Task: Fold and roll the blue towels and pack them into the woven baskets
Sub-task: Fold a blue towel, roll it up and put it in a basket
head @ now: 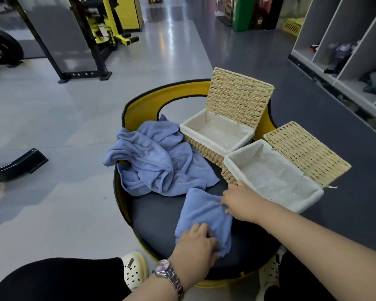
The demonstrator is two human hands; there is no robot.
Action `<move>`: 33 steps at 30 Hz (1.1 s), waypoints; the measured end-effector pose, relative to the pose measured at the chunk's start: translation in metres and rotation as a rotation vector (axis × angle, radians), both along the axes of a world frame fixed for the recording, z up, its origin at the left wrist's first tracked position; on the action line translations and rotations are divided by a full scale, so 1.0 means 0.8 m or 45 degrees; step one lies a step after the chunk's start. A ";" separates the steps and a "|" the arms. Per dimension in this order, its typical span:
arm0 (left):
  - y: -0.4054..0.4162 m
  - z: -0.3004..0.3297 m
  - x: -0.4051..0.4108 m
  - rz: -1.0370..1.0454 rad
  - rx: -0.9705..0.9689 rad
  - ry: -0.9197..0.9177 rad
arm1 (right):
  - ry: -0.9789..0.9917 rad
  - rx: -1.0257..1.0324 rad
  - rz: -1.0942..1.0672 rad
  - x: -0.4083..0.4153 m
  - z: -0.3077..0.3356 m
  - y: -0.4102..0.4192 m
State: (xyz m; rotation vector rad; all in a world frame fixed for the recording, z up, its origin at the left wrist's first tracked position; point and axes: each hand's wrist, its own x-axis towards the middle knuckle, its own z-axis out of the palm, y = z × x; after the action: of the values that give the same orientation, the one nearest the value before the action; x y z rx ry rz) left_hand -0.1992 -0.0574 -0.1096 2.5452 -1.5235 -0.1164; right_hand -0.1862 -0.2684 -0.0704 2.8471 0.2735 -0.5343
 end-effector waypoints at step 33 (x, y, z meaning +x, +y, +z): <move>0.051 0.028 0.121 0.129 -0.217 0.117 | -0.480 0.732 0.027 -0.014 -0.008 0.019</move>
State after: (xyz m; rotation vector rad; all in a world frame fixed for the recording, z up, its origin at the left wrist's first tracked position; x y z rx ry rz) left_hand -0.1023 -0.0163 -0.0872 2.4411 -1.3097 -0.0844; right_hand -0.1974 -0.2530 -0.0768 3.4033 0.4441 0.1226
